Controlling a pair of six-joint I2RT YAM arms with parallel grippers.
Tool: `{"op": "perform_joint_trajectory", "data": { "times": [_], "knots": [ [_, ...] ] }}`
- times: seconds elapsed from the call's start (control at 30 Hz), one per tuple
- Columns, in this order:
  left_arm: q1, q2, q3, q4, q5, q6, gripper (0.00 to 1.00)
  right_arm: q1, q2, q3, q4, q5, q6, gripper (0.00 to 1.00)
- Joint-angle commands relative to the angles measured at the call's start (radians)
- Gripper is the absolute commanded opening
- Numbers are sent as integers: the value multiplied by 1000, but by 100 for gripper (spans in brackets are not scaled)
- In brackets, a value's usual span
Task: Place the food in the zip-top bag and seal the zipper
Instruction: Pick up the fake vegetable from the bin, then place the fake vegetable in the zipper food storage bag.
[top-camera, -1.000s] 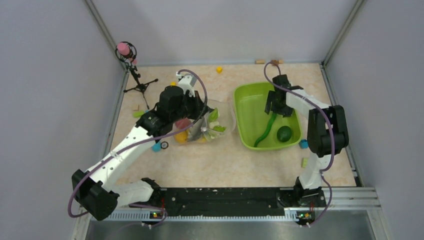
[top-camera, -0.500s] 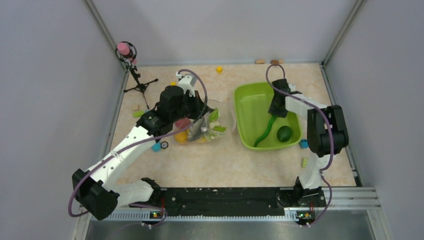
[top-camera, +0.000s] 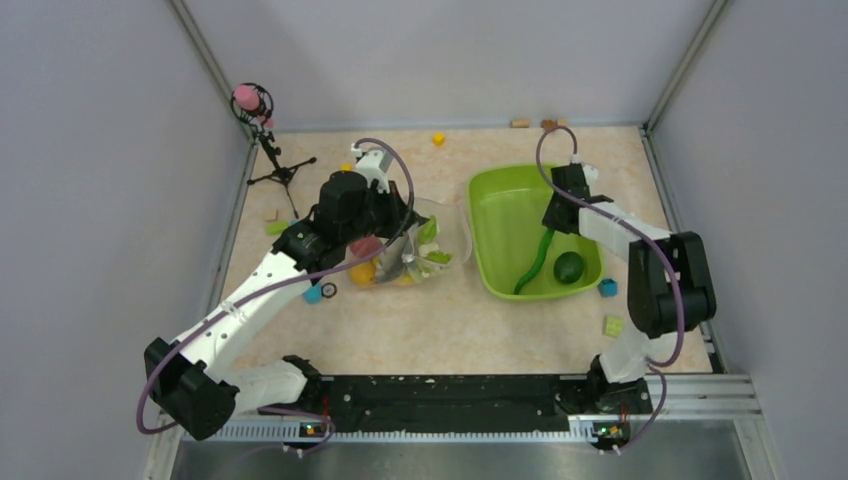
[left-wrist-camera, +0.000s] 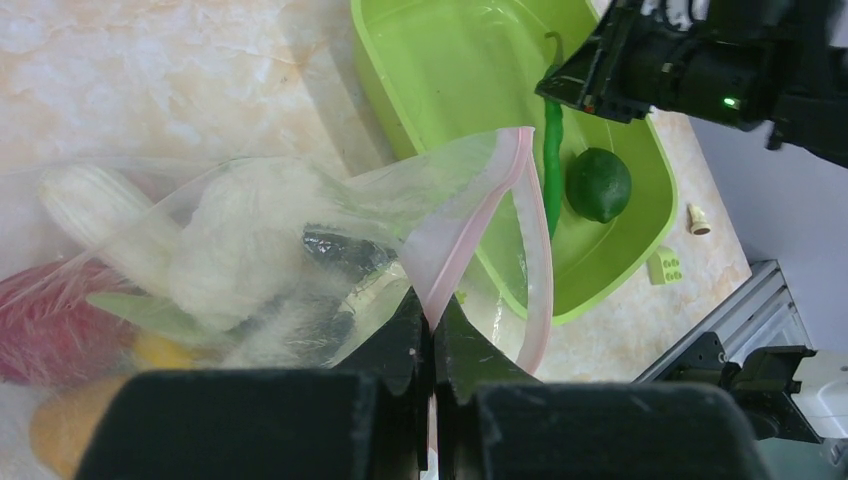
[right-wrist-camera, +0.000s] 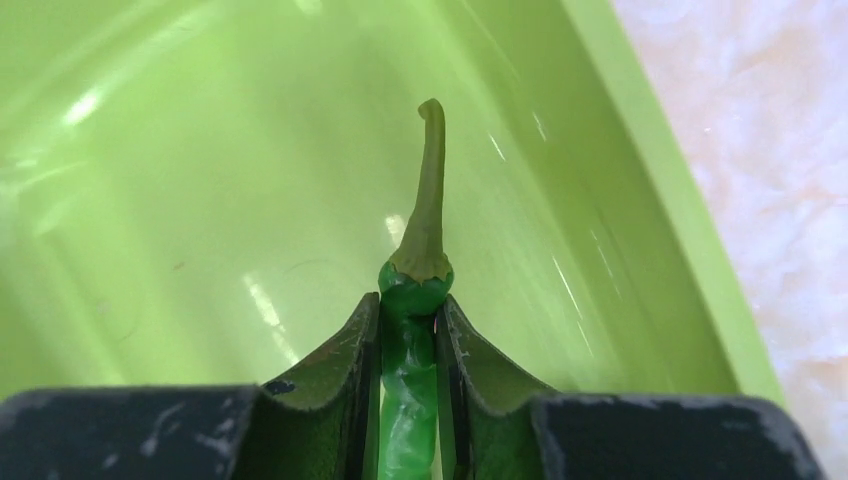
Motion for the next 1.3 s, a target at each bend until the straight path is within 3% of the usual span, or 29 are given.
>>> {"op": "perform_joint_trajectory", "data": {
  "times": [0.0,0.3,0.53,0.83,1.07,1.27],
  "knots": [
    [5,-14,10,52,-12,-12,0,55,-248,-70,215,49,-71,4],
    [6,-26,6,47,2,-42,0,201,-618,-286,734,112,-270,2],
    [5,-35,13,47,11,-74,0,341,-731,-326,1100,50,-394,0],
    [7,-25,83,-21,20,-122,0,574,-700,-303,1385,-96,-570,0],
    [7,-22,123,-52,72,-144,0,613,-564,-333,1686,-276,-589,0],
    [7,-37,124,-53,99,-161,0,625,-406,-327,1914,-317,-594,0]
  ]
}}
